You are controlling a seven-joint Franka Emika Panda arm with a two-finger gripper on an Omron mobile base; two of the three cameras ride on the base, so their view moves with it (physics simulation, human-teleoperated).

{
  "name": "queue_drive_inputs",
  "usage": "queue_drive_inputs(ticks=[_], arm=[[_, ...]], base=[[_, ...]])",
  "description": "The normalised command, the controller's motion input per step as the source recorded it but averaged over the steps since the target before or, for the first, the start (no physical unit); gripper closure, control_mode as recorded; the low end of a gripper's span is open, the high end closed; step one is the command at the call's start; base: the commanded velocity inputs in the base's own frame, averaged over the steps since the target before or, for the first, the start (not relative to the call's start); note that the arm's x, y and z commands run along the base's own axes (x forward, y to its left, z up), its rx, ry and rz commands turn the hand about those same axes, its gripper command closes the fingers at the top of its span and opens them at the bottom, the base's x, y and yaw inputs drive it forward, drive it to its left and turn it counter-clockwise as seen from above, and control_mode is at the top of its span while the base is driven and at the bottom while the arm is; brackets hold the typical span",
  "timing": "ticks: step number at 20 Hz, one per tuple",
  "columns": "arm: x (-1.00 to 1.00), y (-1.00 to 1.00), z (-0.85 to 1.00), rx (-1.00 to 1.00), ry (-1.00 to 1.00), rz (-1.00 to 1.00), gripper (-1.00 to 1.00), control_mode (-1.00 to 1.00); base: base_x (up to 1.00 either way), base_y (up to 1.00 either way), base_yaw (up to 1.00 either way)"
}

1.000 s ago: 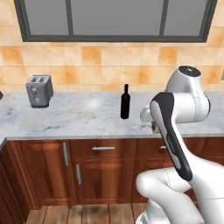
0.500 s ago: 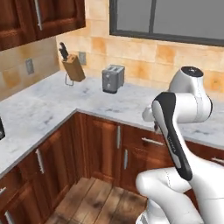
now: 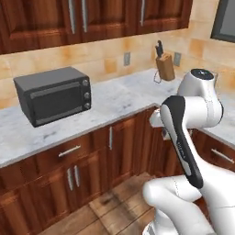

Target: Move the drinks to the dining counter.

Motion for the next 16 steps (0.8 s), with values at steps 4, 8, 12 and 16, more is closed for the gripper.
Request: queue_drive_inputs(ticks=[4,8,12,16], arm=[[0.00,0.00,0.00,0.00,0.00,0.00,1.00,1.00],[0.00,0.00,0.00,0.00,0.00,0.00,1.00,1.00],[0.00,0.00,0.00,0.00,0.00,0.00,1.00,1.00],[0.00,0.00,0.00,0.00,0.00,0.00,1.00,1.00]], base=[[-0.31,0.45,0.75],[-0.32,0.37,0.74],[-0.29,0.27,0.70],[-0.19,0.18,0.68]])
